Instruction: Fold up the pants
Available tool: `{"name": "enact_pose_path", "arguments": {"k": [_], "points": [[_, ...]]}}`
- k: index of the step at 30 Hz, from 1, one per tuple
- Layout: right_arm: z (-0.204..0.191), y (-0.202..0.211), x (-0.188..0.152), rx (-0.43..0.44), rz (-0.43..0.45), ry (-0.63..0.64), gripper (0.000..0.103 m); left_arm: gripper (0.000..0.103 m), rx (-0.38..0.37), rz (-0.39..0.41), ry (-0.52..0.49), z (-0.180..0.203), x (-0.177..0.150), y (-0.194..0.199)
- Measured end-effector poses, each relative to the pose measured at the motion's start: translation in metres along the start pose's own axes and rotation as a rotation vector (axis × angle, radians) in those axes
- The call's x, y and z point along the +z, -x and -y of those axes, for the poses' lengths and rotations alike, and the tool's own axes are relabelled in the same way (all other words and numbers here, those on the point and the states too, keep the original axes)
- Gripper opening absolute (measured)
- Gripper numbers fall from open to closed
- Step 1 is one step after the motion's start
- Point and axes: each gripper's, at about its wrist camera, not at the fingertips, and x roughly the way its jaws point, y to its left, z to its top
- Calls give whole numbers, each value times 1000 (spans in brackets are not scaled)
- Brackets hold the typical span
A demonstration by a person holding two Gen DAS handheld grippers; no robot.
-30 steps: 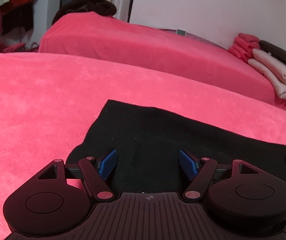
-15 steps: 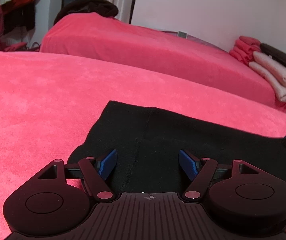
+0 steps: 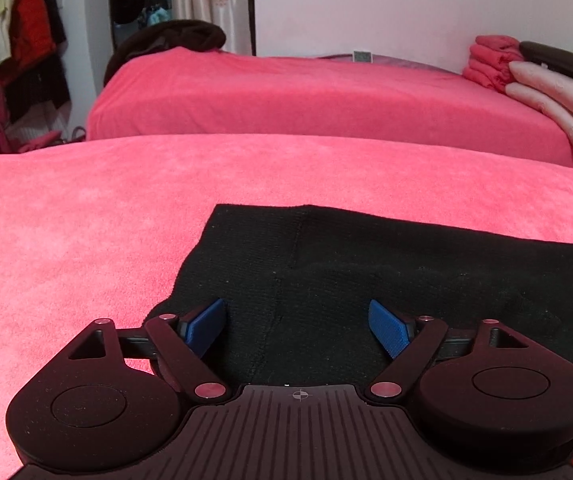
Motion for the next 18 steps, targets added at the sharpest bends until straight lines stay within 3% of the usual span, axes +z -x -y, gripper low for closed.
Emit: {"name": "enact_pose_path", "arguments": {"k": [3, 5, 6, 7, 8, 10, 14, 18], "points": [[5, -17, -25, -16, -92, 4, 48, 103, -1, 0, -1, -1, 0, -1], [13, -17, -30, -32, -41, -19, 46, 103, -2, -1, 1, -1, 0, 0], [18, -16, -26, -59, -35, -77, 35, 103, -2, -4, -1, -1, 1, 1], [21, -11, -23, -63, -17, -141, 35, 103, -2, -10, 5, -2, 2, 3], [21, -3, -20, -68, 17, -190, 39, 103, -4, -15, 16, -3, 5, 6], [14, 19, -22, -58, 97, -210, 62, 103, -28, -6, 28, -4, 9, 16], [-29, 48, -36, 163, 125, -139, 63, 103, -115, 34, 51, 6, 23, 38], [-80, 47, -50, 392, 60, -67, 63, 103, -242, 19, 29, 40, 40, 38]]}}
